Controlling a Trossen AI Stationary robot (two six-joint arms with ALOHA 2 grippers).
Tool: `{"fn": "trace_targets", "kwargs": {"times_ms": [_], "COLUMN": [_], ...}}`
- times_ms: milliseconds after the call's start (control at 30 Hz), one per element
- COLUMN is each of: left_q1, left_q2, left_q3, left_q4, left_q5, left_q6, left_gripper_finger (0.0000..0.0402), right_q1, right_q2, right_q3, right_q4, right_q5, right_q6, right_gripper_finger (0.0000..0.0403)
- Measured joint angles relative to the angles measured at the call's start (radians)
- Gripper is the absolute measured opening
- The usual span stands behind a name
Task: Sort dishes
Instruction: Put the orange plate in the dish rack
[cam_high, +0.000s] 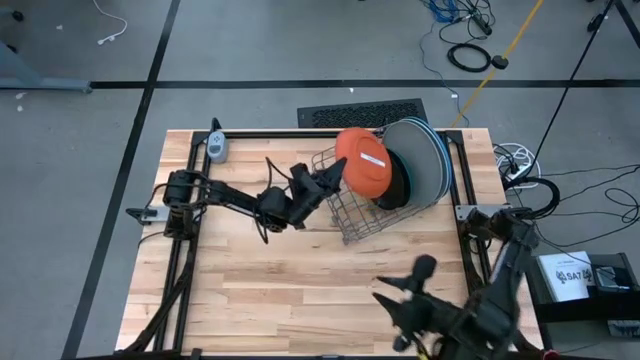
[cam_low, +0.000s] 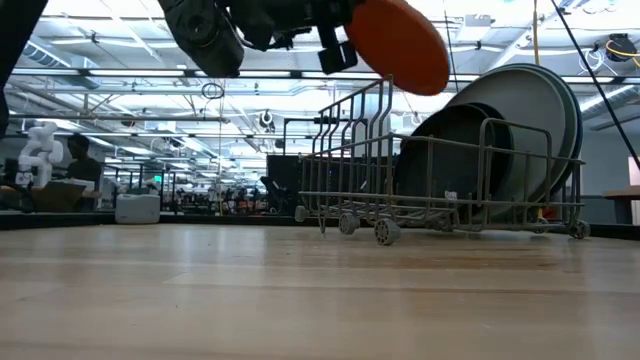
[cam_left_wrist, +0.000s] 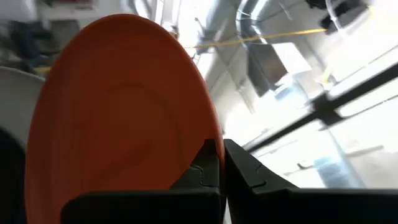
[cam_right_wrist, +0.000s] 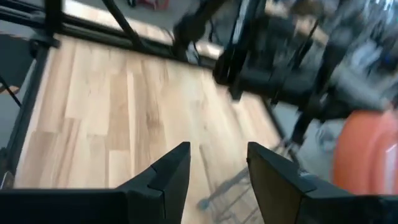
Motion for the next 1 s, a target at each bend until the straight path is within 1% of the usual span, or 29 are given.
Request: {"fn": "trace_targets", "kwargs": {"times_ms": [133, 233, 300, 367, 433, 500, 667, 733, 800, 867, 933, 1000], "left_q1": [0.032, 0.042, 0.043, 0.029, 0.005, -0.024, -0.062, -0.067, -0.07, -0.07, -0.067, -0.066], "left_q2": [-0.044, -0.086, -0.111, -0.127, -0.128, -0.12, -0.118, -0.117, -0.109, -0.09, -0.051, -0.007], "left_q3": [-0.005, -0.005, -0.006, -0.006, -0.007, -0.008, -0.008, -0.008, -0.006, 0.002, 0.033, 0.074], "left_q4": [0.0, -0.004, -0.053, -0.149, -0.252, -0.32, -0.396, -0.415, -0.421, -0.433, -0.437, -0.443], "left_q5": [0.081, 0.147, 0.175, 0.179, 0.142, 0.086, -0.094, -0.144, -0.171, -0.179, -0.181, -0.175], "left_q6": [0.013, 0.087, 0.122, 0.119, 0.085, 0.069, 0.106, 0.103, 0.074, -0.003, -0.057, -0.073], "left_gripper_finger": [0.0, 0.0, 0.0, 0.0, 0.0, 0.0, 0.0, 0.0, 0.0, 0.0, 0.0, 0.0], "right_q1": [-0.084, -0.128, -0.141, -0.143, -0.135, -0.117, -0.053, -0.024, 0.004, 0.026, 0.04, 0.053], "right_q2": [0.009, 0.018, 0.018, 0.018, 0.014, 0.002, -0.02, -0.02, -0.02, -0.02, -0.02, -0.021], "right_q3": [-0.012, -0.038, -0.045, -0.045, -0.045, -0.045, -0.043, -0.043, -0.043, -0.043, -0.043, -0.043], "right_q4": [0.0, -0.001, -0.002, -0.001, -0.001, -0.002, -0.032, -0.032, -0.032, -0.032, -0.031, -0.032], "right_q5": [-0.104, -0.168, -0.169, -0.137, -0.088, -0.044, 0.022, 0.067, 0.123, 0.156, 0.18, 0.199], "right_q6": [0.053, 0.054, 0.029, -0.004, -0.03, -0.045, -0.022, -0.035, -0.055, -0.064, -0.066, -0.072], "right_gripper_finger": [0.0153, 0.0153, 0.0153, 0.0153, 0.0153, 0.0153, 0.0153, 0.0153, 0.0153, 0.0153, 0.0153, 0.0153]}}
